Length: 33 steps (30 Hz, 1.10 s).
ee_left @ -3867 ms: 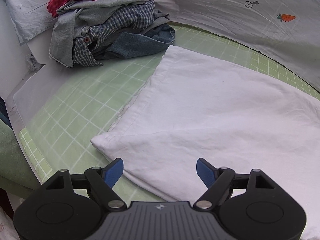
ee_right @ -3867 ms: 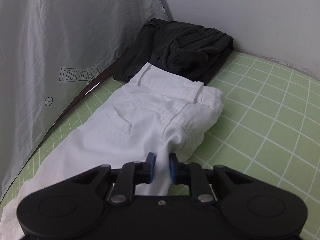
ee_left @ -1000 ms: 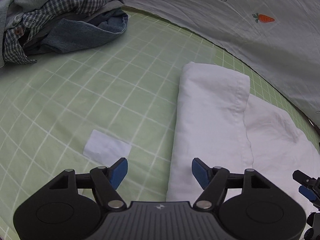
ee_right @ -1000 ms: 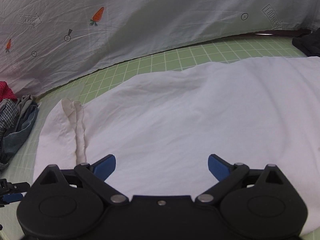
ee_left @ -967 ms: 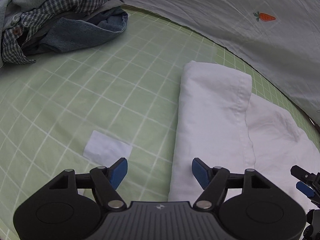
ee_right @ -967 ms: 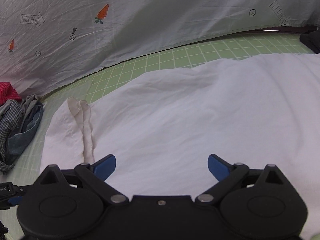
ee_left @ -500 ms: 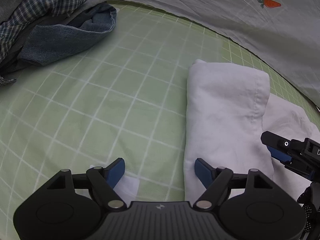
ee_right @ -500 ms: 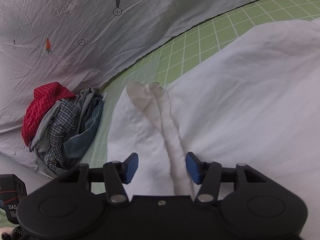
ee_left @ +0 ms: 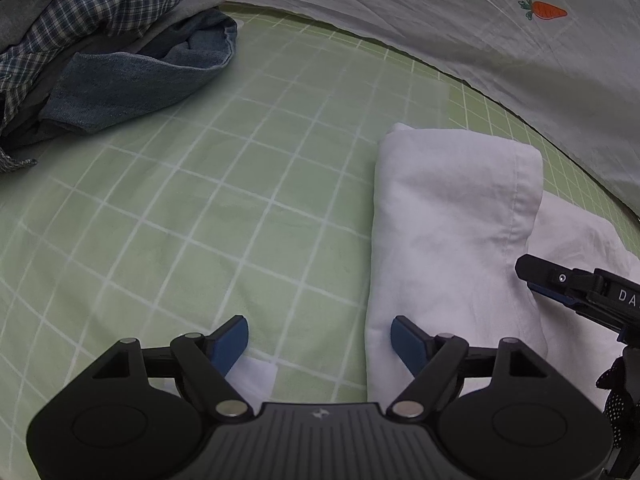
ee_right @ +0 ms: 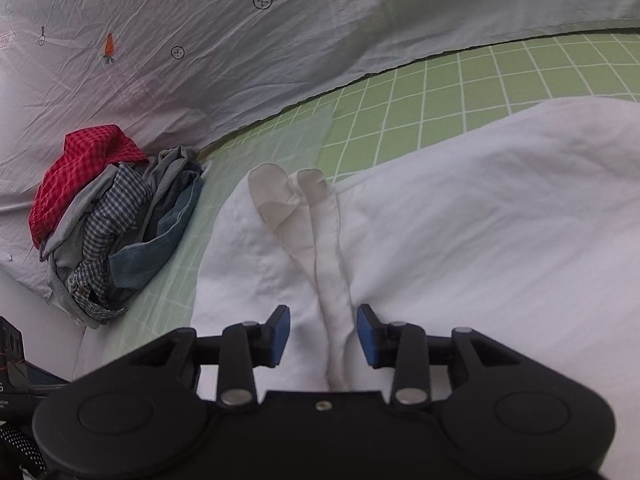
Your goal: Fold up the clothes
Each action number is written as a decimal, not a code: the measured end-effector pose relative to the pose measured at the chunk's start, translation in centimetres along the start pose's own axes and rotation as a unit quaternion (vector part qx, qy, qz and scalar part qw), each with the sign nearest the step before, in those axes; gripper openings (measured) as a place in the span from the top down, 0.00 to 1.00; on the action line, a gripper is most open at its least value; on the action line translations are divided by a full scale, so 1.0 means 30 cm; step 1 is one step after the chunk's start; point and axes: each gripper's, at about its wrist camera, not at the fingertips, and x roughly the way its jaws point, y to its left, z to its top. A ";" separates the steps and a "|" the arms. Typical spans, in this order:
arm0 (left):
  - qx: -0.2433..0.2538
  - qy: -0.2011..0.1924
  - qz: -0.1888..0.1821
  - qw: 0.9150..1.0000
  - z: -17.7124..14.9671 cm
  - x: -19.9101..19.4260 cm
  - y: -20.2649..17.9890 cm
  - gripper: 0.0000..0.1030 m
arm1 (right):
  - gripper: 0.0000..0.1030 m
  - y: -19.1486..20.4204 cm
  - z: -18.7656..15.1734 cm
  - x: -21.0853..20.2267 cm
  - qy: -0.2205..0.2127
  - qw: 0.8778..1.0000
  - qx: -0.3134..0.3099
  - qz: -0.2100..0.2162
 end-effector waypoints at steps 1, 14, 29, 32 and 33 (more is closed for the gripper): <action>0.000 0.001 -0.001 1.000 0.001 0.000 0.003 0.23 | 0.61 0.009 0.007 0.009 -0.003 1.000 -0.008 -0.003; -0.004 -0.002 -0.002 1.000 -0.008 0.006 0.006 0.22 | 0.63 0.029 -0.031 0.032 0.050 0.996 -0.017 0.078; 0.037 -0.013 -0.047 0.998 -0.014 -0.039 -0.065 0.22 | 0.86 0.115 -0.025 -0.252 -0.047 0.998 -0.026 0.036; 0.074 -0.007 -0.061 0.995 -0.024 -0.032 -0.123 0.21 | 0.86 0.085 -0.030 -0.325 -0.065 0.997 -0.034 -0.013; 0.088 -0.004 -0.060 0.994 -0.032 -0.026 -0.145 0.21 | 0.85 0.068 -0.034 -0.335 -0.066 0.996 -0.034 -0.038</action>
